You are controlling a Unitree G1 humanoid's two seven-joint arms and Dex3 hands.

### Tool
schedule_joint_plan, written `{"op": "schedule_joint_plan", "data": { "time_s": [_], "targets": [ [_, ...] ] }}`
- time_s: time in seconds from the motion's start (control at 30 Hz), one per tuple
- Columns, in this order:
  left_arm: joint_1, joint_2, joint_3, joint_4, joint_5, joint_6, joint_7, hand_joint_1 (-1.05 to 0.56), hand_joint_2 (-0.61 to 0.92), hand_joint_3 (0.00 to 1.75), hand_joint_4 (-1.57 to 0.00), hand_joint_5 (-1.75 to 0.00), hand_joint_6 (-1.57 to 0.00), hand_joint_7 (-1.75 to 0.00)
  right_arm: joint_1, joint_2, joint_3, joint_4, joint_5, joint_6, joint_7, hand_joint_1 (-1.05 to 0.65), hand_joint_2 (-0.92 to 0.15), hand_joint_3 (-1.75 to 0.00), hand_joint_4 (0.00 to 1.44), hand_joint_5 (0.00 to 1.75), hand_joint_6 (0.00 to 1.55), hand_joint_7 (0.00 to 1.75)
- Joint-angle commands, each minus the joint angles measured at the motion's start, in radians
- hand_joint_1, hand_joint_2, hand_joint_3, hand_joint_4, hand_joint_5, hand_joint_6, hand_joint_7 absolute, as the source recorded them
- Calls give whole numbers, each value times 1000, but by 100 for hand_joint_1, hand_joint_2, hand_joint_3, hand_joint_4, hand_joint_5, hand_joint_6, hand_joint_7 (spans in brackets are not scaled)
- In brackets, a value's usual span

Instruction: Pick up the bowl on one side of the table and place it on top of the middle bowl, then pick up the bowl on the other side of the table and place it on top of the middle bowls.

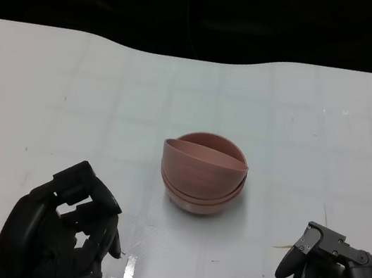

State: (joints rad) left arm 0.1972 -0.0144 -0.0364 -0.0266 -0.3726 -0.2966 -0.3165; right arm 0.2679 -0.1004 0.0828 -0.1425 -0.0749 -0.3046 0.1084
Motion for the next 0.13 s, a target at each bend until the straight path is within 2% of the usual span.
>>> {"op": "schedule_joint_plan", "data": {
  "time_s": [0.03, 0.13],
  "targets": [
    [-5, -2, 11, 13, 5, -12, -16, -20, 40, 129, -92, -175, -82, -153, 4, -5, -11, -4, 18, -4, 4, -3, -32, -155, 91, 175, 83, 146],
    [-8, -4, 15, 16, -2, -6, -27, -20, 40, 130, -93, -175, -82, -153, 1, -7, -11, 3, 6, -12, -3, -3, -31, -156, 92, 175, 83, 146]
  ]
}}
